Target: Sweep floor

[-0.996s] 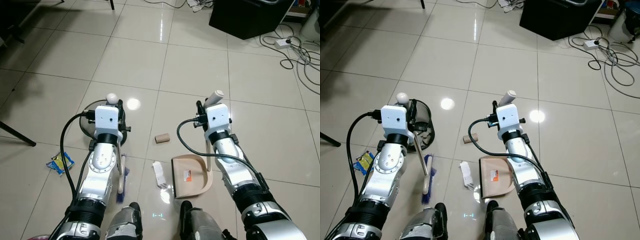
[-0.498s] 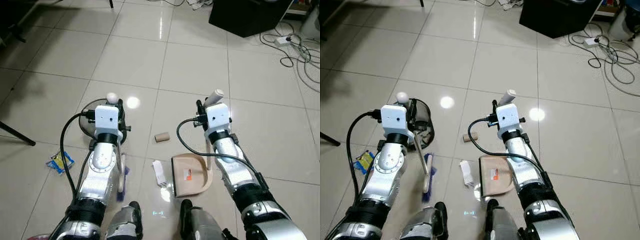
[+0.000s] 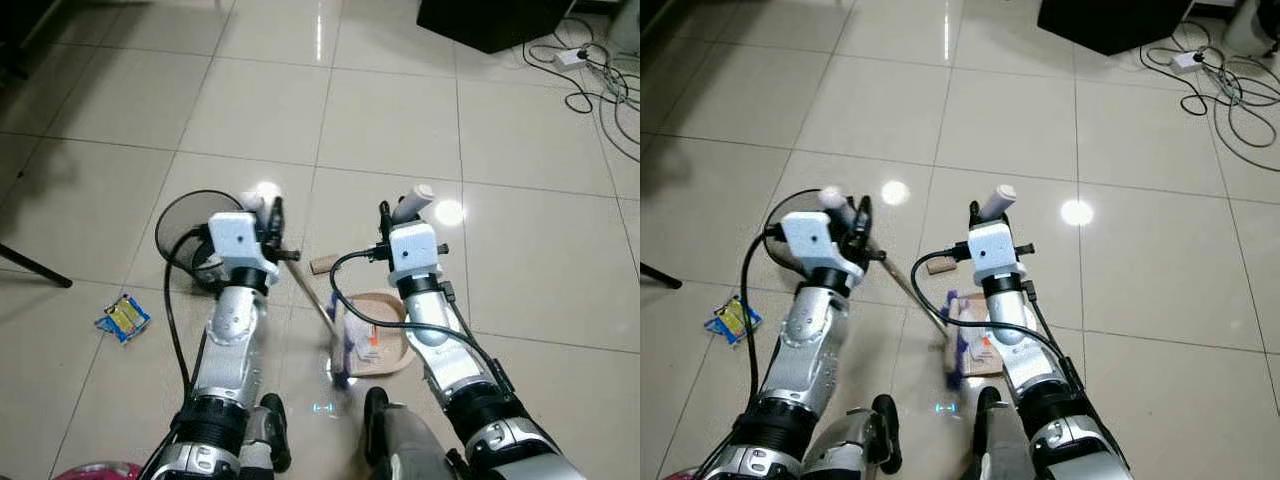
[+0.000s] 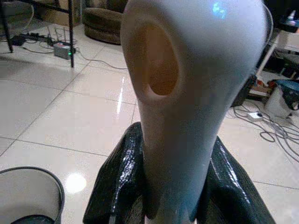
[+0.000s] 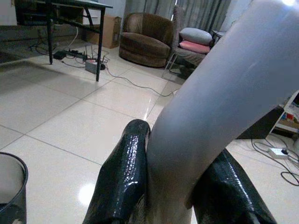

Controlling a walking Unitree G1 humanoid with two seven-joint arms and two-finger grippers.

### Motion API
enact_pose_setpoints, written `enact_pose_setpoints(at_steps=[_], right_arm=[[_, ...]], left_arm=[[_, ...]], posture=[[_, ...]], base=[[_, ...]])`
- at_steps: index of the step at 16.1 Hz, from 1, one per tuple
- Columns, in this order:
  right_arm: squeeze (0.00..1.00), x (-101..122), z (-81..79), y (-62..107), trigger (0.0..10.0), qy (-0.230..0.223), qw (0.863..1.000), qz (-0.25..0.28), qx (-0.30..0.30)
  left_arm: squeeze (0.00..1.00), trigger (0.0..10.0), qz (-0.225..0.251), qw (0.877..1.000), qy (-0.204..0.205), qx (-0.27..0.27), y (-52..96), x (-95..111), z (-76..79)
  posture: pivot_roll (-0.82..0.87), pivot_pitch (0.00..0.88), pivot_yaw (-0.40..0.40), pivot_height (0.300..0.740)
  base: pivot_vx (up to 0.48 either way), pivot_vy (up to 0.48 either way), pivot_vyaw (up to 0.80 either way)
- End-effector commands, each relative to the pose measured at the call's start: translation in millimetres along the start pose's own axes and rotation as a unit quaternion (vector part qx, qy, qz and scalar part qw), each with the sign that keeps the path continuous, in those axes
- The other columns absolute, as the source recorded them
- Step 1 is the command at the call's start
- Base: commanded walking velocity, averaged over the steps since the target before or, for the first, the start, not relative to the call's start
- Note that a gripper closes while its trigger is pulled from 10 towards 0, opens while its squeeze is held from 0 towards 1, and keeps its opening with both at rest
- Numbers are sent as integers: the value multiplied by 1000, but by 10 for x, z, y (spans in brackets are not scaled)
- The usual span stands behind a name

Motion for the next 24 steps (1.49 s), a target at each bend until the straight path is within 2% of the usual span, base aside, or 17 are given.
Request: enact_pose_setpoints(at_steps=[1, 5, 6, 8, 9, 11, 13, 14, 17, 18, 19, 21, 22, 24], right_arm=[[0, -28, -18, 33, 10000, 6, 1000, -3, 0], [0, -62, 2, 50, 10000, -2, 1000, -10, -1], [0, -75, 15, 51, 10000, -4, 1000, -13, -3], [0, -98, 45, 44, 10000, -7, 1000, -18, -9], [0, -118, 99, 36, 10000, -8, 1000, -22, -17], [0, -144, 194, 21, 10000, -11, 999, -25, -29], [0, -155, 352, 13, 10000, -19, 998, -24, -51], [0, -165, 442, 36, 10000, -24, 998, -20, -59], [0, -179, 532, 143, 10000, -39, 997, -16, -69], [0, -182, 536, 152, 10000, -44, 996, -17, -71], [0, -140, 567, 168, 10000, -62, 995, -8, -78], [0, -47, 640, 127, 10000, -82, 993, 8, -86], [0, 26, 723, 72, 10000, -98, 990, 16, -96], [0, 218, 958, -43, 10000, -129, 984, 26, -119]], left_arm=[[0, 10000, -36, 999, -2, 9, 87, -144, -60], [0, 10000, -42, 997, 62, -21, 47, -105, 43], [0, 10000, -48, 994, 90, -37, 30, -95, 85], [0, 10000, -57, 990, 116, -64, 12, -92, 154], [0, 10000, -58, 986, 129, -87, -12, -57, 199], [0, 10000, -52, 984, 129, -107, -75, 22, 194], [0, 10000, -24, 987, 106, -123, -219, 253, 101], [0, 10000, 0, 988, 81, -130, -335, 460, -1], [0, 10000, 16, 982, 11, -189, -396, 818, -119], [0, 10000, 14, 980, 5, -199, -401, 866, -142], [0, 10000, -1, 972, -16, -233, -372, 1021, -231], [0, 10000, -22, 968, -33, -248, -313, 1096, -329], [0, 10000, -30, 970, -46, -239, -265, 1094, -403], [0, 10000, -56, 983, -90, -153, -109, 1004, -652]], posture=[[23, 326, 17, 740], [23, 323, 15, 740], [22, 320, 15, 740], [17, 308, 15, 740], [9, 292, 16, 740], [-1, 265, 18, 740], [-11, 247, 16, 740], [-13, 238, 10, 740], [6, 193, 1, 740], [11, 187, 1, 740], [26, 167, 17, 740], [41, 156, 23, 740], [63, 161, 14, 740], [75, 142, 4, 740]], base=[[0, 0, 0], [0, 0, 0], [0, 0, 0], [0, 0, 0], [0, 0, 0], [0, 0, 0], [0, 0, 0], [0, 0, 0], [0, 0, 0], [0, 0, 0], [0, 0, 0], [0, 0, 0], [0, 0, 0], [0, 0, 0]])
Point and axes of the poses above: a point about 5 cm out from each wrist's last joint towards the gripper, its own y axis pointing back from the gripper into the wrist, its own x axis along the axis of the wrist's last joint, z = x × y, the point moved 1 cm from there along -y, pointing out of the wrist towards the gripper, and after that the axes turned 11 degrees about y, right-handed, at the moved point
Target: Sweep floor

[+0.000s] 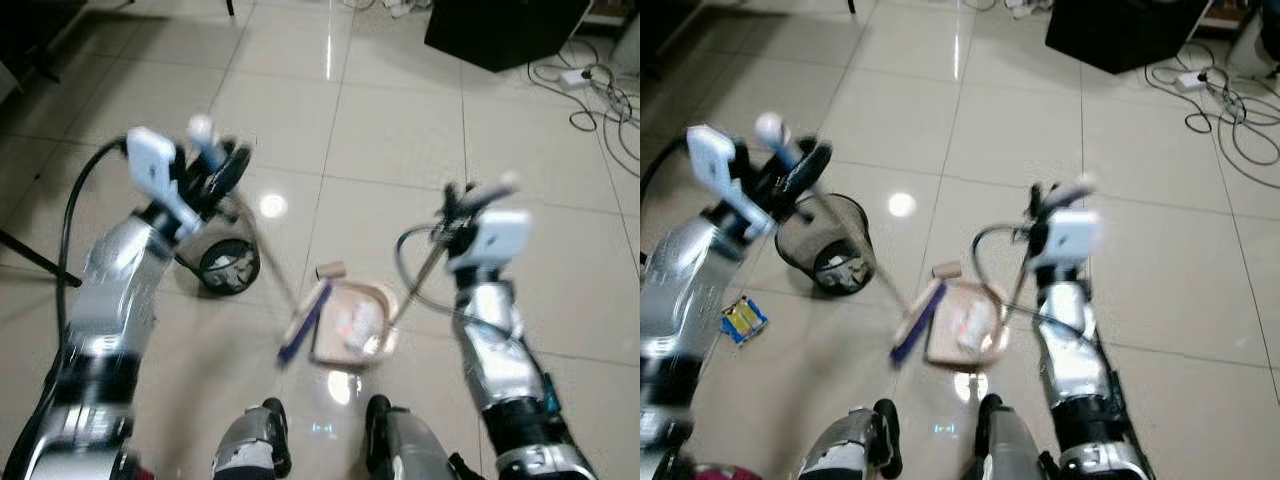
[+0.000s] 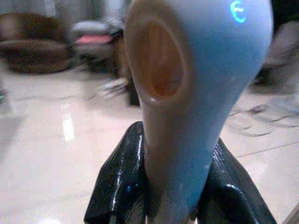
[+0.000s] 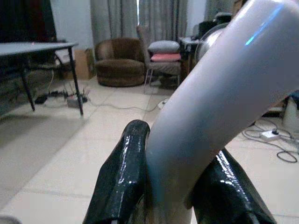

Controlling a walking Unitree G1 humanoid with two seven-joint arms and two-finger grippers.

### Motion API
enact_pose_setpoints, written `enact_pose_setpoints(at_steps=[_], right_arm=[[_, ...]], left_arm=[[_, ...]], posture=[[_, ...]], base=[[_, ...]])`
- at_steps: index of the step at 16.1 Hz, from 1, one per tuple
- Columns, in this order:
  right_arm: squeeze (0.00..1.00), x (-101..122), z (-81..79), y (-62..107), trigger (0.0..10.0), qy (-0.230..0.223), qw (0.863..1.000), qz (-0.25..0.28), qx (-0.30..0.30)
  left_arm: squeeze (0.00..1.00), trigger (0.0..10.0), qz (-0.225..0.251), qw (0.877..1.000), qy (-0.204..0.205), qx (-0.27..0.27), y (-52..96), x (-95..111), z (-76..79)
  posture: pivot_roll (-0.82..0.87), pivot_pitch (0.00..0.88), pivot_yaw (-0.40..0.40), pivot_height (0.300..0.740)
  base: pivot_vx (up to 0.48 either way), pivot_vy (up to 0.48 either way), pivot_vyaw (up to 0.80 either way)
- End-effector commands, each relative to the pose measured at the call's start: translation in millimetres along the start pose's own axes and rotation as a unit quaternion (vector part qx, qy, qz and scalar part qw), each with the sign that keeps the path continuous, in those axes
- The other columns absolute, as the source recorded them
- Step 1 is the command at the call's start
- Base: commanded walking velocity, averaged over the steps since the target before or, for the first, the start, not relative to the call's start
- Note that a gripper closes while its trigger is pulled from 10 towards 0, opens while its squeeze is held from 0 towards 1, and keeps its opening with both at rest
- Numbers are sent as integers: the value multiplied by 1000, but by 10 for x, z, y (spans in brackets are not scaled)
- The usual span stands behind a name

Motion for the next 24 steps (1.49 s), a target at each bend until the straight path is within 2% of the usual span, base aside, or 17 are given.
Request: enact_pose_setpoints(at_steps=[1, 4, 5, 6, 10, 13, 19, 24], right_arm=[[0, 266, 141, -157, 10000, -10, 1000, 28, -7], [0, 693, 312, -465, 10000, -32, 999, 29, 1], [0, 778, 340, -512, 10000, -39, 999, 30, 2], [0, 955, 374, -604, 10000, -63, 997, 43, 3], [0, 1314, 460, -737, 10000, -114, 991, 64, -13], [0, 1369, 521, -759, 10000, -128, 990, 57, -26], [0, 1344, 498, -751, 10000, -144, 988, 43, -24], [0, 1357, 601, -754, 10000, -139, 988, 50, -47]], left_arm=[[0, 10000, -25, 997, -27, 68, 173, -41, -132], [0, 10000, -22, 988, -31, 149, 441, -193, -92], [0, 10000, -15, 986, -36, 165, 479, -211, -80], [0, 10000, -9, 981, -42, 191, 539, -252, -44], [0, 10000, -10, 975, -63, 212, 635, -280, 138], [0, 10000, -9, 975, -72, 211, 592, -289, 202], [0, 10000, -17, 975, -73, 210, 603, -345, 271], [0, 10000, -25, 978, -69, 197, 610, -374, 323]], posture=[[69, 140, 3, 740], [35, 130, -27, 740], [33, 128, -29, 740], [31, 125, -39, 740], [37, 103, -29, 740], [35, 103, -23, 740], [40, 93, -34, 740], [40, 89, -32, 740]], base=[[0, 0, 0], [0, 0, 0], [0, 0, 0], [0, 0, 0], [180, 0, 0], [427, 0, 788], [440, 0, 789], [435, 0, 0]])
Point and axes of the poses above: a point about 5 cm out from each wrist's last joint towards the gripper, its own y axis pointing back from the gripper into the wrist, its own x axis along the axis of the wrist's last joint, z = x × y, the point moved 1 cm from there along -y, pointing out of the wrist towards the gripper, and after that the axes turned 11 degrees about y, right-handed, at the moved point
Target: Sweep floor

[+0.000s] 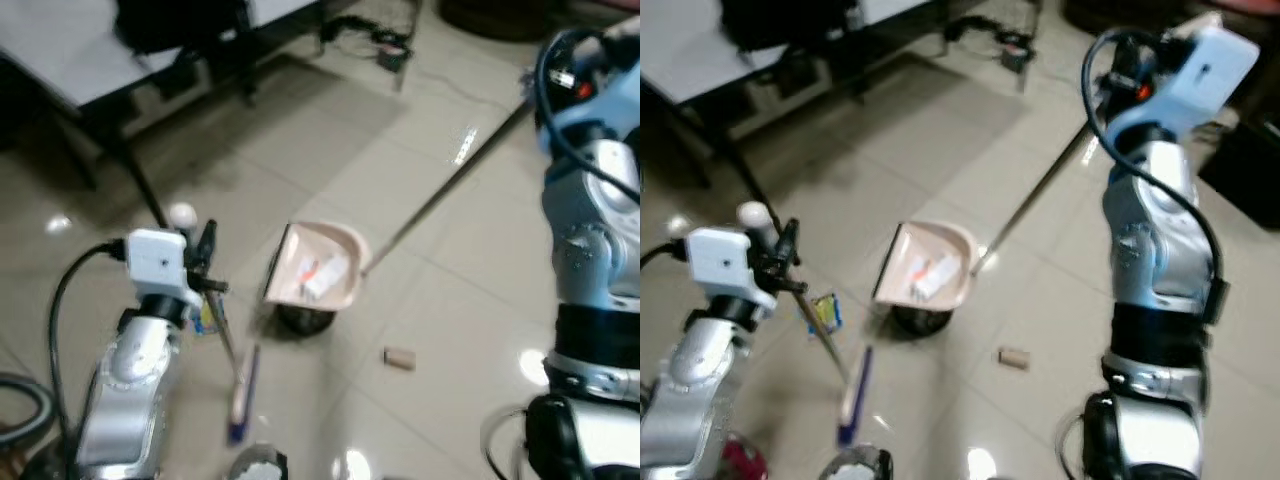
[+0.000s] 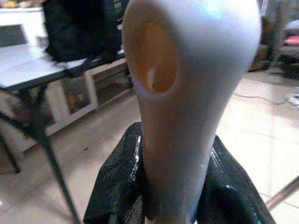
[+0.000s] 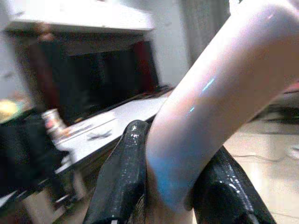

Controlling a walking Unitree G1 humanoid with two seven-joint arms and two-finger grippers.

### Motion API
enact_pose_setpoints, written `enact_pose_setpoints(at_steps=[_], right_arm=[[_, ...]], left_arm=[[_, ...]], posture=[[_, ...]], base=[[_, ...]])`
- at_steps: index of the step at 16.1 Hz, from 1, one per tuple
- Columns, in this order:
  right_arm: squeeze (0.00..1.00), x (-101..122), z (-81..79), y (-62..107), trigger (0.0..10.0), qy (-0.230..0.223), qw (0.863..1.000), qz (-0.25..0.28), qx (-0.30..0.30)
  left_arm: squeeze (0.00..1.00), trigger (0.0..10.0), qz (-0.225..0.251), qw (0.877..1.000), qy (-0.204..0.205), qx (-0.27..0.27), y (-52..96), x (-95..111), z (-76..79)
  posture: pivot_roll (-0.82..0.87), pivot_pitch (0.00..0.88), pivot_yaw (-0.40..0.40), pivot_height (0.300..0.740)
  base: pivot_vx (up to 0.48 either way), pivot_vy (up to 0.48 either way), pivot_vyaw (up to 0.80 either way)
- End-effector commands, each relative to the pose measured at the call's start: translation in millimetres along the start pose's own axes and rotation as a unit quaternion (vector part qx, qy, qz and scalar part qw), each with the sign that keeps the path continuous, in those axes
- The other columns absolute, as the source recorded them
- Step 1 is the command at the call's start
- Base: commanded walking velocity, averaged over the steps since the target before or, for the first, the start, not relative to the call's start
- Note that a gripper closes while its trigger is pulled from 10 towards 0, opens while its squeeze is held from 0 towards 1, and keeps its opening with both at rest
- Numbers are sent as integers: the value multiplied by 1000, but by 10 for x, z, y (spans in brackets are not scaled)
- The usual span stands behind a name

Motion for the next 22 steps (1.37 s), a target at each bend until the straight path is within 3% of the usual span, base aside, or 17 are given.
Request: enact_pose_setpoints(at_steps=[1, 8, 12, 14, 17, 22], right_arm=[[0, 183, 150, 8, 10000, -4, 999, 39, -26], [0, 221, 264, -24, 10000, 32, 996, 61, -57], [0, 199, 206, -61, 10000, 69, 994, 79, -37], [0, 193, 134, -81, 10000, 92, 991, 99, -14], [0, 77, -154, -78, 10000, 121, 981, 143, 59], [0, -103, -542, -46, 10000, 128, 963, 191, 143]], left_arm=[[0, 10000, 13, 1000, -1, -15, -12, 60, 75], [0, 10000, 0, 1000, 8, -20, -20, 30, 89], [0, 10000, -2, 1000, 11, -26, -19, 28, 109], [0, 10000, -3, 999, 12, -31, -23, 29, 121], [0, 10000, -5, 999, 10, -34, -31, 43, 111], [0, 10000, -4, 999, 2, -35, 9, 91, 91]], posture=[[38, 86, -32, 740], [36, 93, -33, 740], [41, 99, -29, 740], [42, 101, -28, 740], [60, 111, -23, 740], [108, 138, -18, 740]], base=[[349, 0, 0], [0, 0, 0], [0, 0, 0], [0, 0, 0], [0, 0, 0], [0, 0, 0]])
Point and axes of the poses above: a point about 5 cm out from each wrist's last joint towards the gripper, its own y axis pointing back from the gripper into the wrist, its own x axis along the axis of the wrist's last joint, z = x × y, the point moved 1 cm from there along -y, pointing out of the wrist towards the gripper, and after that the axes turned 11 degrees about y, right-handed, at the moved point
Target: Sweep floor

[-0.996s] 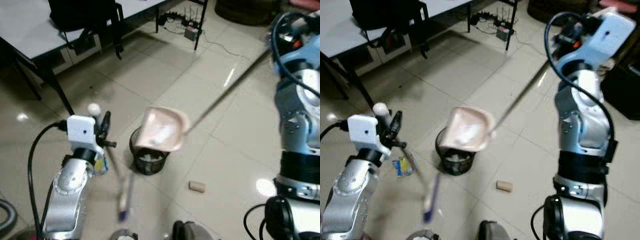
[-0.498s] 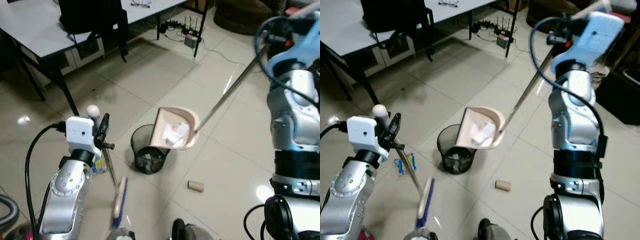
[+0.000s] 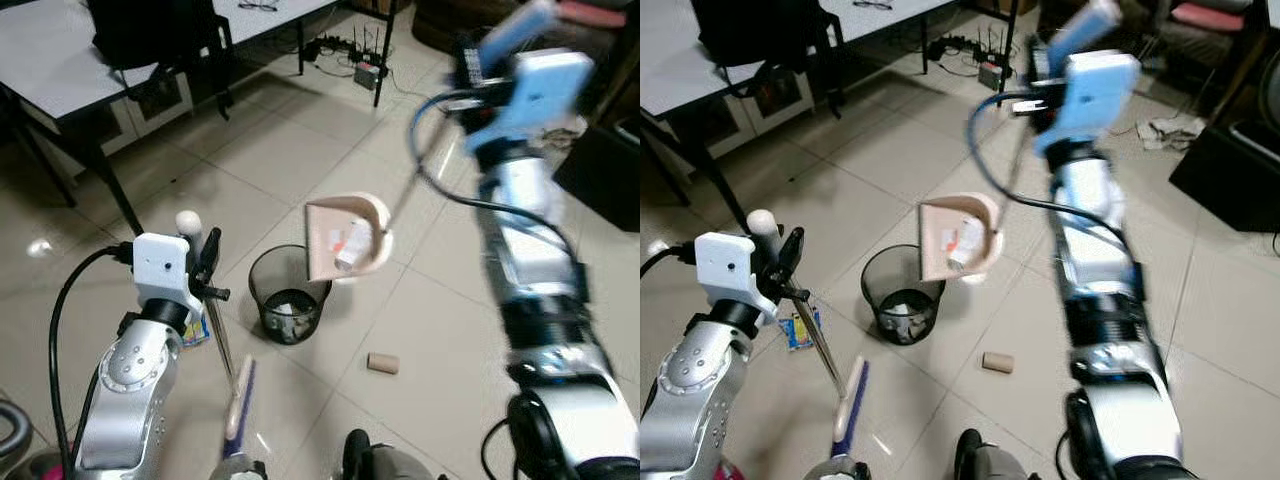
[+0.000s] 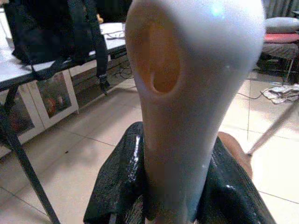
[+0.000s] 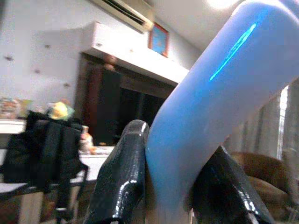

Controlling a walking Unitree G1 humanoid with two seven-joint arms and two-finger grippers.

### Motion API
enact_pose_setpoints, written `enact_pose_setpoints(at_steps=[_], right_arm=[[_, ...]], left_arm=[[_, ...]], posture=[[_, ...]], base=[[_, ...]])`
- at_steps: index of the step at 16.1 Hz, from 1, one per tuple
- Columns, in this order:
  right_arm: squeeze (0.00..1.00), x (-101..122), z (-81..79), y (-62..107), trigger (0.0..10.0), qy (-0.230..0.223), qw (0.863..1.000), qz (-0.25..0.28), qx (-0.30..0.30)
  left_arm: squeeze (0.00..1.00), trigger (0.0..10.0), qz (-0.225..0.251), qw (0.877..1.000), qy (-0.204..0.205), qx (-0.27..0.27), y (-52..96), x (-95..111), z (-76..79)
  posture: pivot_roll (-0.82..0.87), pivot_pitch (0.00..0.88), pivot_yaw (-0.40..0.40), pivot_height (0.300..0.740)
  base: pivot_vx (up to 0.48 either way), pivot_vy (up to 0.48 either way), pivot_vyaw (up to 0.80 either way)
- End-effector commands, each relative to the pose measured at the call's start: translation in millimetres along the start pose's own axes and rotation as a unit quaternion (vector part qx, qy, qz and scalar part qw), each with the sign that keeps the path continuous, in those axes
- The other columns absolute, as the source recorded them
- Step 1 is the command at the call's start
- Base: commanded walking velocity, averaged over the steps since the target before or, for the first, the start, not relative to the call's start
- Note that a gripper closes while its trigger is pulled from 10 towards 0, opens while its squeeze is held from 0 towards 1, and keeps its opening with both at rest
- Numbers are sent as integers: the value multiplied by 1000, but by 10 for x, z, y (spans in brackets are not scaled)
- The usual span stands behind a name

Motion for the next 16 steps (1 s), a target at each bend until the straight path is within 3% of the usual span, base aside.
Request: enact_pose_setpoints(at_steps=[1, 3, 5, 6, 8, 13, 16], right_arm=[[0, 173, -26, -91, 10000, 7, 998, 55, 5], [0, 144, -283, -121, 10000, 4, 996, 81, 33], [0, 159, -416, -123, 10000, 3, 994, 94, 56], [0, 191, -631, -92, 10000, 16, 988, 118, 103], [0, 216, -798, -21, 10000, 25, 980, 141, 141], [0, 174, -1005, 121, 10000, 41, 966, 168, 192], [0, 167, -1137, 250, 10000, 75, 947, 194, 245]], left_arm=[[0, 10000, 15, 1000, -6, -5, 13, 96, -1], [0, 10000, 13, 1000, -17, 1, 68, 130, -51], [0, 10000, 13, 1000, -19, 3, 80, 144, -70], [0, 10000, 12, 1000, -21, 5, 91, 154, -82], [0, 10000, 11, 1000, -23, 5, 101, 156, -85], [0, 10000, 6, 1000, -26, -2, 99, 163, -75], [0, 10000, 5, 1000, -29, -4, 86, 167, -75]], posture=[[117, 144, -18, 740], [142, 155, -21, 740], [148, 160, -21, 740], [150, 164, -20, 740], [151, 166, -19, 740], [156, 167, -11, 740], [156, 164, -10, 740]], base=[[0, 0, 0], [0, 0, 0], [0, 0, 0], [0, 0, 0], [0, 0, 0], [0, 0, 0], [0, 0, 0]])
Point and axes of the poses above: a point about 5 cm out from each wrist's last joint towards the gripper, its own y axis pointing back from the gripper into the wrist, its own x axis along the axis of the wrist's last joint, z = x × y, the point moved 1 cm from there along -y, pointing out of the wrist towards the gripper, and after that the axes turned 11 degrees about y, right-handed, at the moved point
